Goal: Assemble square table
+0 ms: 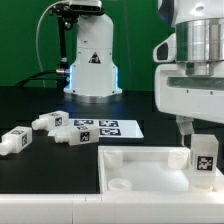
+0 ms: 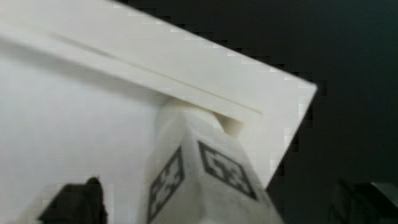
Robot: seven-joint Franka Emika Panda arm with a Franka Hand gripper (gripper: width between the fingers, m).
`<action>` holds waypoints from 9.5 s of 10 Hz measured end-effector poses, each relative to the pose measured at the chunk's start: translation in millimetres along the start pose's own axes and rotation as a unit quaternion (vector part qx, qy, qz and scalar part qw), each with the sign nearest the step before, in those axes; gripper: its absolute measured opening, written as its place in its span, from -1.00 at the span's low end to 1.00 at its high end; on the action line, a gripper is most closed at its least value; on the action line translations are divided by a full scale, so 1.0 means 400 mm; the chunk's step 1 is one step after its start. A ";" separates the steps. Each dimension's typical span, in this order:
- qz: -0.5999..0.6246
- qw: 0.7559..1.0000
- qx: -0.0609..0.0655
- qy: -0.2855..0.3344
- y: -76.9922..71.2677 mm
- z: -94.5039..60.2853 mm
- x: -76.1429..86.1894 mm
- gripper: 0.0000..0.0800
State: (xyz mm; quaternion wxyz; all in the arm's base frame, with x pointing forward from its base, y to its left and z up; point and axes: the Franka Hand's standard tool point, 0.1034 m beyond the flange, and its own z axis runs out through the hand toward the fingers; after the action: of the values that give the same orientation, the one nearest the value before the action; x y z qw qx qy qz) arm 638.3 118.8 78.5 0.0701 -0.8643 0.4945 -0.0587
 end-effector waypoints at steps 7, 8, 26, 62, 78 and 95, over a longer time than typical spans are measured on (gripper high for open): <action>-0.288 0.958 -0.007 0.007 0.005 -0.002 0.021 0.62; -0.277 0.961 -0.007 0.007 0.005 -0.002 0.021 0.62; -0.059 0.998 0.008 -0.007 0.003 0.000 -0.018 0.61; -0.361 0.932 -0.020 -0.013 0.009 0.006 0.021 -0.04; 0.096 0.994 -0.046 -0.021 0.010 0.007 0.026 0.56; -0.068 0.996 -0.054 -0.008 0.006 0.016 0.015 -0.29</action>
Offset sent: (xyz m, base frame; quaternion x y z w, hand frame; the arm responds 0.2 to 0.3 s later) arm 0.0000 0.0000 0.0000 0.0000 0.0000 -0.1296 0.9916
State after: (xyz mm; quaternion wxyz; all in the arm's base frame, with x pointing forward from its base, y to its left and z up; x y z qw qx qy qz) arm 640.2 112.7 72.0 0.0233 -0.8987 0.4369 -0.0295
